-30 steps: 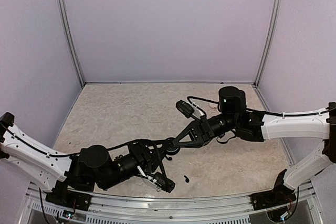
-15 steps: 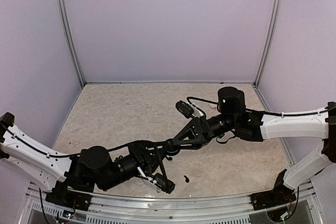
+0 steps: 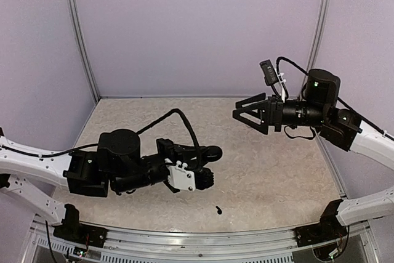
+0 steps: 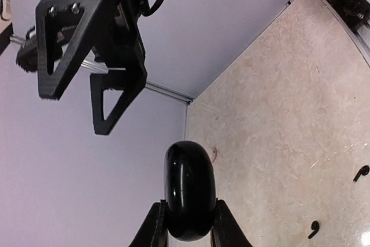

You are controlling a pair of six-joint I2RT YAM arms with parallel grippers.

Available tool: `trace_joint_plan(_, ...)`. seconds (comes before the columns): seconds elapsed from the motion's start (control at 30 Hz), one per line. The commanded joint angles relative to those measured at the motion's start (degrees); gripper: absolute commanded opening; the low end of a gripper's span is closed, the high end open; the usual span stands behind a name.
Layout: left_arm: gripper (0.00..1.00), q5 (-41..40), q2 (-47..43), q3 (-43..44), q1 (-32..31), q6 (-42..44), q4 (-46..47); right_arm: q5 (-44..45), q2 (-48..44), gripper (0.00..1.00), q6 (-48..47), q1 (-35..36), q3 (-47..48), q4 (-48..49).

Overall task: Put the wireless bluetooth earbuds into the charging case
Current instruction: Adjust the charging case at the center of the board.

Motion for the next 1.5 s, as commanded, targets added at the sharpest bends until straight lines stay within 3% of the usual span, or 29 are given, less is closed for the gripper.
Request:
trace_joint_plan(0.0,0.10,13.37,0.40,5.17,4.77,-17.25,-12.17,7.21,-5.63,1.00,-10.84,-0.14,-3.26,1.22)
trace_joint_plan(0.3,0.10,42.77,0.74,13.91,18.15,-35.74,-21.42,-2.50,-5.04,1.00,-24.43,-0.06,2.49,-9.76)
trace_joint_plan(0.33,0.10,45.24,1.01,14.69,19.26,-37.70,-21.86,-4.53,-4.57,0.97,-26.24,-0.01,2.83,-11.28)
trace_joint_plan(0.43,0.10,50.65,1.87,16.78,21.88,-41.88,-22.69,-6.73,-0.93,0.77,-32.53,1.80,5.40,-18.30)
trace_joint_plan(0.5,0.10,53.33,2.73,17.95,23.32,-43.99,-23.45,-4.26,0.24,0.74,-35.07,4.46,5.89,-20.19)
trace_joint_plan(0.7,0.09,59.01,5.91,20.99,25.54,-48.50,-26.29,-0.39,2.79,0.75,-38.44,9.23,6.69,-21.73)
trace_joint_plan(1.03,0.06,61.89,11.26,24.76,26.33,-52.35,-29.78,0.62,7.58,0.64,-39.10,11.88,8.83,-24.05)
trace_joint_plan(1.27,0.04,65.93,13.99,26.27,27.22,-55.41,-30.01,-0.49,7.16,0.42,-38.88,11.94,7.63,-23.04)
trace_joint_plan(1.47,0.03,69.42,15.69,27.18,28.41,-58.38,-30.10,-1.45,7.00,0.31,-37.92,11.88,6.75,-21.98)
